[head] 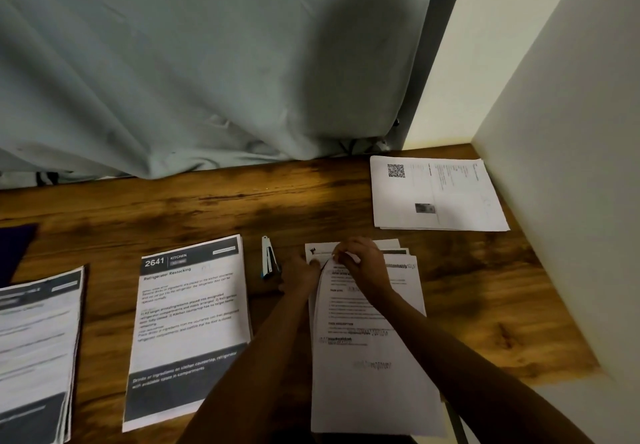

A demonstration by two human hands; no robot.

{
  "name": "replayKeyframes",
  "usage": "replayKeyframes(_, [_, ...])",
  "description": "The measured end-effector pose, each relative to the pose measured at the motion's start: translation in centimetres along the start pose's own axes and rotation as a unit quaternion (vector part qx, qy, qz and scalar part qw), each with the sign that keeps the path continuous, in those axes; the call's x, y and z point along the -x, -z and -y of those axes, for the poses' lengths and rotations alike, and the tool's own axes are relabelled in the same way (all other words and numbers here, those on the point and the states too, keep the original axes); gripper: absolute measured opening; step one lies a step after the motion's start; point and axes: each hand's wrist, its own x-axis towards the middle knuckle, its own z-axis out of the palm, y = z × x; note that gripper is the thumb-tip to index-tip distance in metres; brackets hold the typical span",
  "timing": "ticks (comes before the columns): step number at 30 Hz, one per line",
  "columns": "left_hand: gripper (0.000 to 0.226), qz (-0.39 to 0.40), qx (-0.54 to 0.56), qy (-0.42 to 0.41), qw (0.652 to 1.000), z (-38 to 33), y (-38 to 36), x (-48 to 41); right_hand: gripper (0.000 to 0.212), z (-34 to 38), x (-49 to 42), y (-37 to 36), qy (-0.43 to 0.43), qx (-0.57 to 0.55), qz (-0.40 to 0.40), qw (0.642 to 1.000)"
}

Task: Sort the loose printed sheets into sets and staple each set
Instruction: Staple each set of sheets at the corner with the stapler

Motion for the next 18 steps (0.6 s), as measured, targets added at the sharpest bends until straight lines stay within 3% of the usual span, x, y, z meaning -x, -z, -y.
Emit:
replayKeyframes(8, [0.019,0.005,0.001,-0.175,0.985,-0.2,1.4,2.0,0.009,0.8,-1.4,0.9,0.006,0.038,-0.008,0.999])
replayKeyframes(18, [0.016,0.029,0.079,-0.238,0.968,0.4,2.1,3.0,0.010,1.9,-3.2,1.0,0.059,0.048,0.014,0.997])
